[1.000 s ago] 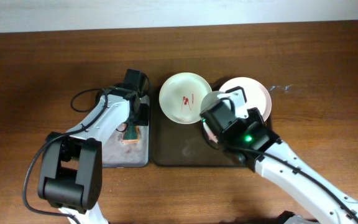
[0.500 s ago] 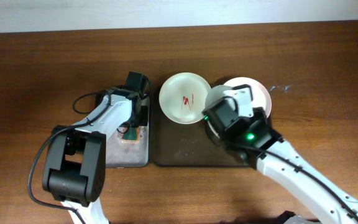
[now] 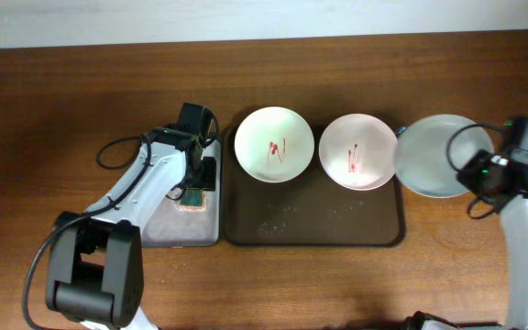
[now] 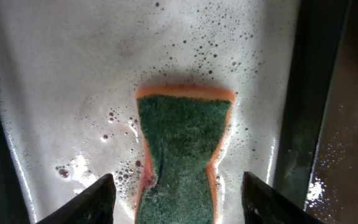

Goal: Clean dirty plates on tray and stack at the side

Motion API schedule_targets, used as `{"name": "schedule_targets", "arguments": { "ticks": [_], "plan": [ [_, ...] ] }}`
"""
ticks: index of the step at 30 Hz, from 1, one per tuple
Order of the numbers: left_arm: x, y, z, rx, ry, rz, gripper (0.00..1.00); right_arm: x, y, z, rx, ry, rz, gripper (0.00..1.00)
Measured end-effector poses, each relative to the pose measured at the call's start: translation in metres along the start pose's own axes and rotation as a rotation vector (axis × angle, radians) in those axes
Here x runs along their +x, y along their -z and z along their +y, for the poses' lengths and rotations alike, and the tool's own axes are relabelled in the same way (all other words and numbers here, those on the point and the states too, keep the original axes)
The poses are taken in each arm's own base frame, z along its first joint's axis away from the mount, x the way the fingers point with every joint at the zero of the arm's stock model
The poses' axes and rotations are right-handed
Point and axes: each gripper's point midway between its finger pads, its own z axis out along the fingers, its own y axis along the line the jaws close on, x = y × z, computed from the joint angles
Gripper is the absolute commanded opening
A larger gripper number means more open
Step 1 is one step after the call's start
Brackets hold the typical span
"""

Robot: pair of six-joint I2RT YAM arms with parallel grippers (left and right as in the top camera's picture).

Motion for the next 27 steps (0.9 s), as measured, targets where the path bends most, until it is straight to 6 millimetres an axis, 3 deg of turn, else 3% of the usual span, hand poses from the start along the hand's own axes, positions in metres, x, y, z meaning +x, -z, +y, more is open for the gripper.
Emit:
{"name": "schedule_targets", "arguments": {
  "ticks": [3,6,7,9,11,14,17,18,20,22,24,27],
  "plan": [
    [0.0,0.0,-0.001,0.006,0.0,0.001,0.64,-0.013,-0.027,-0.044,0.056,-0.142,0.034,0.04],
    [0.0,0.0,-0.001,0.006,0.0,0.001,0.65,-0.012,-0.057,-0.061,0.067,-0.206,0.09,0.04],
    [0.0,0.0,-0.001,0.006,0.0,0.002,0.65,-0.009,-0.065,-0.062,0.064,-0.211,0.112,0.09],
    [0.001,0.0,-0.001,0.005,-0.001,0.005,0.65,-0.005,-0.073,-0.06,0.056,-0.212,0.137,0.55],
    [0.001,0.0,-0.001,0.005,-0.001,0.005,0.66,-0.008,-0.075,-0.052,0.013,-0.223,0.135,0.59],
    [0.001,0.0,-0.001,0.006,-0.001,0.005,0.66,-0.013,-0.07,-0.01,-0.219,-0.18,0.152,0.58],
    [0.001,0.0,-0.001,0.007,-0.001,0.005,0.66,-0.007,-0.052,0.04,-0.391,-0.041,0.188,0.56],
    [0.001,0.0,-0.001,0.008,0.0,0.005,0.66,0.008,-0.037,0.082,-0.488,0.103,0.216,0.55],
    [0.001,0.0,-0.001,0.008,0.0,0.005,0.66,0.041,-0.022,0.125,-0.57,0.273,0.269,0.56],
    [0.001,0.0,-0.001,0.009,-0.001,0.006,0.66,0.068,-0.012,0.153,-0.603,0.401,0.295,0.59],
    [0.001,0.0,-0.002,0.009,0.0,0.006,0.66,0.109,0.005,0.192,-0.648,0.58,0.314,0.62],
    [0.001,0.0,-0.002,0.012,0.0,0.006,0.66,0.143,0.014,0.226,-0.673,0.692,0.305,0.49]
  ]
}}
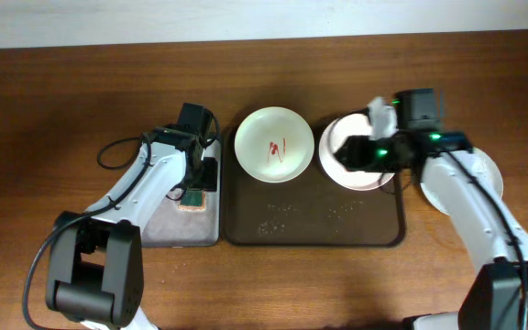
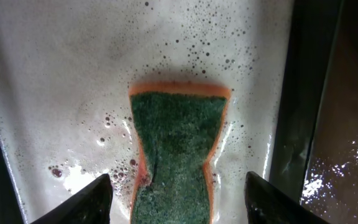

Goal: Clean dirty plates on tray and stack at the side

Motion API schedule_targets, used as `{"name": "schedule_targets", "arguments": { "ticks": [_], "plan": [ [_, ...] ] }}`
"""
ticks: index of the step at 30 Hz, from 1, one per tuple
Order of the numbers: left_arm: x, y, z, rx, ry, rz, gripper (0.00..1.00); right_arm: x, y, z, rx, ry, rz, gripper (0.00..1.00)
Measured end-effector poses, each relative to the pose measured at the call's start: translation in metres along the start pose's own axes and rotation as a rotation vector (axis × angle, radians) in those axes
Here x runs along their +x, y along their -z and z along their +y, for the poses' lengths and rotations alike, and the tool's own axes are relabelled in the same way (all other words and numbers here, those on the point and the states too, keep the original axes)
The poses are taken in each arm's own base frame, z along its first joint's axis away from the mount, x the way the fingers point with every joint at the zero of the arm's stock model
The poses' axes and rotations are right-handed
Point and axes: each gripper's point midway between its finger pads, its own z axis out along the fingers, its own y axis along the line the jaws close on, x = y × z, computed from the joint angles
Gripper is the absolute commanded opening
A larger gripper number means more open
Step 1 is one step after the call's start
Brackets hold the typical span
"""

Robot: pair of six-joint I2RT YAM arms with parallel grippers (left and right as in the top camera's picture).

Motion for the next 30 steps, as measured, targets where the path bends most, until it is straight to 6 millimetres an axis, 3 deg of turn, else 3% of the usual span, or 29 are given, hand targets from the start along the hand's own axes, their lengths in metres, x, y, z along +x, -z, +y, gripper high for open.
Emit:
{"name": "schedule_targets", "arguments": {
  "ticks": [4,10,14,15,19,25,30],
  "plan": [
    [0.0,0.0,0.0,0.0,0.0,0.0,0.66,0.01,-0.041,0.015,0.024,-0.05,0.058,0.45],
    [0.0,0.0,0.0,0.0,0.0,0.0,0.66,0.017,-0.097,0.02,0.04,-0.154,0.088,0.4],
    [0.0,0.0,0.0,0.0,0.0,0.001,0.67,0.016,-0.115,0.011,0.066,-0.227,0.077,0.38],
    [0.0,0.0,0.0,0.0,-0.001,0.001,0.67,0.015,-0.118,0.009,0.068,-0.239,0.072,0.34],
    [0.0,0.0,0.0,0.0,0.0,0.001,0.67,0.018,-0.122,0.016,0.071,-0.246,0.077,0.06],
    [0.001,0.0,0.0,-0.001,-0.001,0.003,0.67,0.057,-0.114,0.011,0.137,-0.283,0.234,0.04],
    [0.001,0.0,0.0,-0.001,-0.001,0.003,0.67,0.104,-0.091,0.005,0.217,-0.341,0.435,0.04]
  ]
}}
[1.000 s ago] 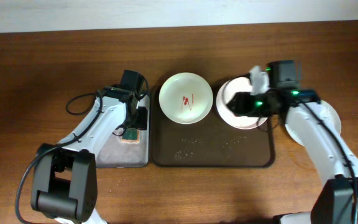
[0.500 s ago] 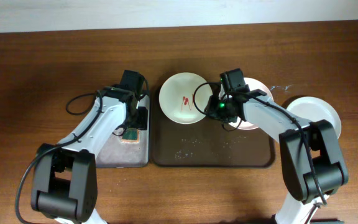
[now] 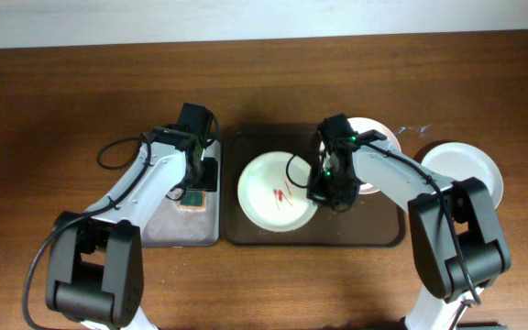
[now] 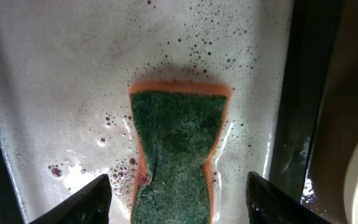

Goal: Clean dirty plates on tray and stack at the side

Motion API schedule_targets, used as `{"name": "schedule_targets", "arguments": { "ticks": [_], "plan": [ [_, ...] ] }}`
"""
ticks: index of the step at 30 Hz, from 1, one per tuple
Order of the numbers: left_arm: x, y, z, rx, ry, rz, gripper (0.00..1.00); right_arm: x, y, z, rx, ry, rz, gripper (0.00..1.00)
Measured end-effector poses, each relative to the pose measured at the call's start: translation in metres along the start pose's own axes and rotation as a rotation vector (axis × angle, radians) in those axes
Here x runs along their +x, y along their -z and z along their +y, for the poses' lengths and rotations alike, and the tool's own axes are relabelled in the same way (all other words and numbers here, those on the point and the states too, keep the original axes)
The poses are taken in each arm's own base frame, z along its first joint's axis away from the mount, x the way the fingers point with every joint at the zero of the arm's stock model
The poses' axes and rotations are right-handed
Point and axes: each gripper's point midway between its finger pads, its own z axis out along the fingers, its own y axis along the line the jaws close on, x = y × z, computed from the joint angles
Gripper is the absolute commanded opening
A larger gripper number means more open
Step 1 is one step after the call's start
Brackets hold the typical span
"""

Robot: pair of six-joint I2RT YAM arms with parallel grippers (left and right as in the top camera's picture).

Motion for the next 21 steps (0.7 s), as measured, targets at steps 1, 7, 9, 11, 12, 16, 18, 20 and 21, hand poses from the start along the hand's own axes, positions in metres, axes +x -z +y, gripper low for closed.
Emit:
{"name": "schedule_targets", "arguments": {
  "ticks": [1,7,9,11,12,16,18,20,21],
  "plan": [
    [0.0,0.0,0.0,0.0,0.0,0.0,0.67,0.007,0.0,-0.004,0.014,-0.009,0.028,0.04],
    [0.0,0.0,0.0,0.0,0.0,0.0,0.67,0.015,0.001,-0.009,0.038,-0.014,0.061,0.15],
    [0.0,0.0,0.0,0.0,0.0,0.0,0.67,0.011,0.004,-0.008,0.041,0.013,0.047,0.15],
    [0.0,0.0,0.0,0.0,0.0,0.0,0.67,-0.003,0.011,0.001,0.025,0.065,0.0,0.19],
    [0.0,0.0,0.0,0.0,0.0,0.0,0.67,-0.011,0.014,0.006,0.016,0.09,-0.034,0.2],
    [0.0,0.0,0.0,0.0,0.0,0.0,0.67,-0.038,0.023,0.016,0.014,0.161,-0.143,0.2],
    [0.0,0.0,0.0,0.0,0.0,0.0,0.67,-0.039,0.023,0.015,0.022,0.179,-0.151,0.21],
    [0.0,0.0,0.0,0.0,0.0,0.0,0.67,-0.04,0.023,0.013,0.029,0.188,-0.155,0.21],
    [0.0,0.0,0.0,0.0,0.0,0.0,0.67,-0.041,0.022,0.014,0.027,0.191,-0.161,0.21]
  ]
}}
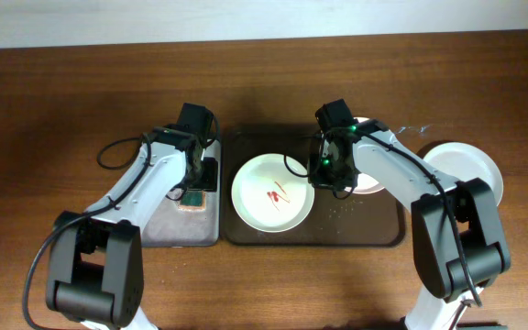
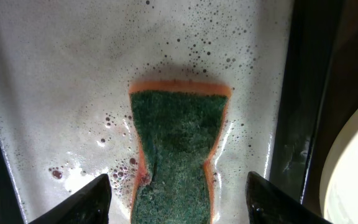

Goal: Clean dirty plates on tray and stack at the side

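Note:
A white plate with red smears [image 1: 271,192] lies at the front left of the brown tray [image 1: 314,236]. My right gripper [image 1: 323,176] is at its right rim and appears shut on it. A second dirty plate [image 1: 377,174] sits at the tray's back right, mostly hidden under the right arm. One clean plate [image 1: 470,165] rests on the table to the right of the tray. My left gripper [image 2: 178,208] hangs open over the green and orange sponge [image 2: 178,146], one finger on each side of it. The smeared plate's rim [image 2: 353,168] shows at the right of the left wrist view.
The sponge lies in a shallow grey tray of soapy water [image 1: 168,229] left of the brown tray. A black cable [image 1: 117,151] loops on the table behind the left arm. Water drops [image 1: 345,213] dot the brown tray's floor.
The smeared plate has shifted a little to the left on the tray, and its rim now shows in the left wrist view. My right gripper sits slightly farther back. The left gripper has not moved.
My right gripper was first by the clean plate at the far right, with both dirty plates at the tray's back. Then it was over the right dirty plate. Later it was at the left plate's rim, that plate now lying at the tray's front. The left gripper stayed open over the sponge.

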Motion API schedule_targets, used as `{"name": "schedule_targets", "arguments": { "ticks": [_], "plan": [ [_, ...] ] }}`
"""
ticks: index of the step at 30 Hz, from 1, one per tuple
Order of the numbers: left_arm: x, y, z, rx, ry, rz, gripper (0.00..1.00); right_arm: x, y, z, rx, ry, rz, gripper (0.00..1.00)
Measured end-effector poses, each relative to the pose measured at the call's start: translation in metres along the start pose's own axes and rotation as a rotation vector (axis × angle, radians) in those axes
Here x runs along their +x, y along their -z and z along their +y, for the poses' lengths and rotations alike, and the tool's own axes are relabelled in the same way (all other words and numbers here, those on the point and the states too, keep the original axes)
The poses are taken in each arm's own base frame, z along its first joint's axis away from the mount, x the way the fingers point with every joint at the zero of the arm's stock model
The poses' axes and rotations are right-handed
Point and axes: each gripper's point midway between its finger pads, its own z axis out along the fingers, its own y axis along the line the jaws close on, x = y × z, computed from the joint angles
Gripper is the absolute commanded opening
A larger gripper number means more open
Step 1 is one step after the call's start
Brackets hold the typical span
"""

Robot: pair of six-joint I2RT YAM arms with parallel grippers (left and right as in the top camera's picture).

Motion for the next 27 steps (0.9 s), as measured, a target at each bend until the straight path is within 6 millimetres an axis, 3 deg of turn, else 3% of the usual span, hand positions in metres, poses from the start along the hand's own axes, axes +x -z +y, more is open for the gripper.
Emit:
{"name": "schedule_targets", "arguments": {
  "ticks": [8,14,18,23,27],
  "plan": [
    [0.0,0.0,0.0,0.0,0.0,0.0,0.68,-0.016,-0.002,0.01,-0.044,0.207,-0.073,0.33],
    [0.0,0.0,0.0,0.0,0.0,0.0,0.68,-0.059,0.025,0.035,-0.064,0.491,-0.23,0.39],
    [0.0,0.0,0.0,0.0,0.0,0.0,0.68,-0.067,0.028,0.039,-0.06,0.582,-0.269,0.39],
    [0.0,0.0,0.0,0.0,0.0,0.0,0.68,-0.064,0.008,0.034,-0.051,0.604,-0.226,0.37],
    [0.0,0.0,0.0,0.0,0.0,0.001,0.68,-0.055,-0.014,0.031,-0.063,0.606,-0.164,0.25]
  ]
}}
